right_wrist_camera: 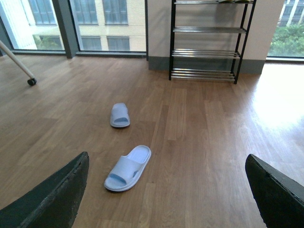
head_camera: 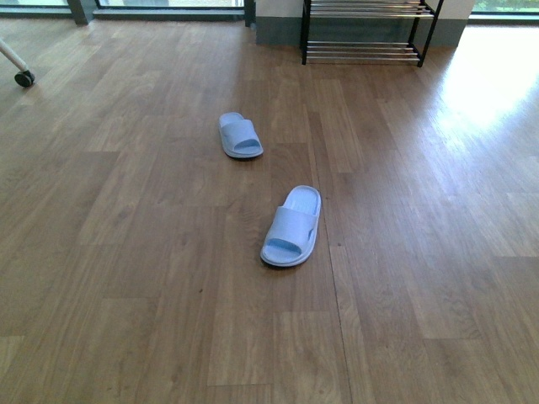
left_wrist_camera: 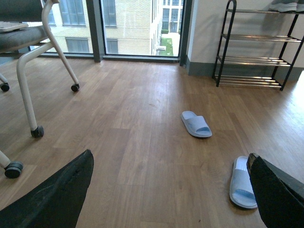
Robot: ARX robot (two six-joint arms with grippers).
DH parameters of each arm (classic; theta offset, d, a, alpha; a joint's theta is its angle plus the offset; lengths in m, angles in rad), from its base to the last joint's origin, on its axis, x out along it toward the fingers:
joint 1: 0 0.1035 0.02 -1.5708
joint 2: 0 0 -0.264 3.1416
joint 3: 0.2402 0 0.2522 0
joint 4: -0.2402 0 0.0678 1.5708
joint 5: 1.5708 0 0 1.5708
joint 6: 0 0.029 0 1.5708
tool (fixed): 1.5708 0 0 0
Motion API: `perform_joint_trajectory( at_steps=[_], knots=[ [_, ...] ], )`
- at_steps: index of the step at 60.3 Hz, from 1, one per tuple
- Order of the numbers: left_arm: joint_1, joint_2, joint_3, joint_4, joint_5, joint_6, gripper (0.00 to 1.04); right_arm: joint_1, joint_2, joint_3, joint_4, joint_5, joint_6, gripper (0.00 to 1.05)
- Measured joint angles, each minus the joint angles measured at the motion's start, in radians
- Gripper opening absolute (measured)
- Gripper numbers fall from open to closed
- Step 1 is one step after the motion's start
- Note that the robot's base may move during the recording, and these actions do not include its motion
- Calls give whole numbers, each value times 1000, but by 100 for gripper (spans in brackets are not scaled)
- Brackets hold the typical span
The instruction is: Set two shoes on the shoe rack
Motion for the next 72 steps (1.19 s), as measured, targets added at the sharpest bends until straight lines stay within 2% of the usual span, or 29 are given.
perform_joint_trajectory(
  at_steps=[72],
  knots=[
    [0,0,0,0,1,0,95,0,0,0,0,2,0,95]
  ],
)
